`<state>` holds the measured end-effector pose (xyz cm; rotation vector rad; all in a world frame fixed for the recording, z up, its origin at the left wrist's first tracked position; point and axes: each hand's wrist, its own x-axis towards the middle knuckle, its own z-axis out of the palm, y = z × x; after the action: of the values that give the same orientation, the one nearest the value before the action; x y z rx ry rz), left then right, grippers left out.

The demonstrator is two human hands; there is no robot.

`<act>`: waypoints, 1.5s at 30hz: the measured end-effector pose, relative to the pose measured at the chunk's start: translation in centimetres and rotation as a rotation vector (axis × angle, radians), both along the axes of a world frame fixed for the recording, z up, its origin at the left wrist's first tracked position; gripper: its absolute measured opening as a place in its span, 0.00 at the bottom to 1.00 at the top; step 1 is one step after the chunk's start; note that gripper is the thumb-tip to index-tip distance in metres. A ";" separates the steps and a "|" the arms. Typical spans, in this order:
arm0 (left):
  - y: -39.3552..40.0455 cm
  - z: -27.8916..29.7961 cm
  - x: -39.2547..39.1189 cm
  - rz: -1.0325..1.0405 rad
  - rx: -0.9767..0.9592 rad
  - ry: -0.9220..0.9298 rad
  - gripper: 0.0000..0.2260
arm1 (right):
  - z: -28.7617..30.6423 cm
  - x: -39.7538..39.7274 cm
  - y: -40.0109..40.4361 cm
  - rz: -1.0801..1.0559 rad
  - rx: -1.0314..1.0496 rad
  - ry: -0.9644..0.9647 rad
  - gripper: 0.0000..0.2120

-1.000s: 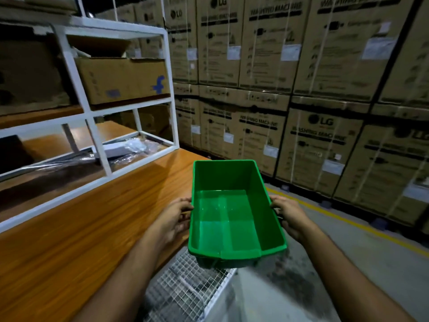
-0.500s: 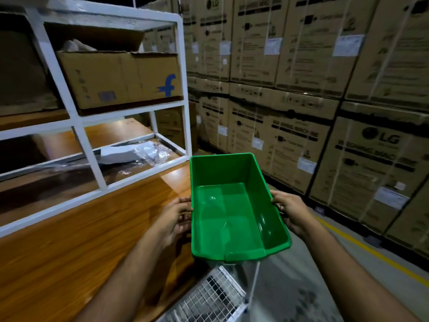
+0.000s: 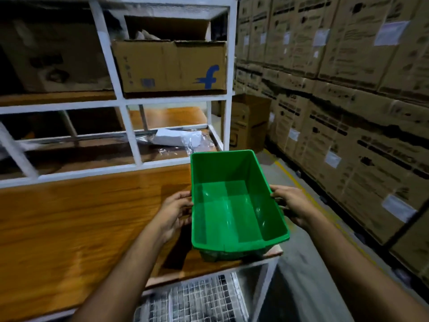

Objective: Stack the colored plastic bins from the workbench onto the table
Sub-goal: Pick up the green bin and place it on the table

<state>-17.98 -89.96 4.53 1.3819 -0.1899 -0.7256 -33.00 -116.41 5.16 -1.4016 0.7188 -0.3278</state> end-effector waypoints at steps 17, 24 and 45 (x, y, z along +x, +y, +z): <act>-4.3 -1.8 -2.3 0.195 0.126 0.019 0.14 | -2.9 0.7 -5.5 0.111 0.011 -0.062 0.16; -5.0 -1.9 -2.8 0.203 0.140 0.011 0.15 | -3.3 0.6 -6.4 0.119 0.013 -0.069 0.15; -5.9 -1.6 -3.7 0.198 0.202 -0.019 0.15 | -3.8 0.3 -7.5 0.094 0.018 -0.071 0.16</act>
<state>-21.64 -95.89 2.91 1.5752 0.0069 -0.5783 -32.71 -123.94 1.35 -1.3954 0.5944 -0.2949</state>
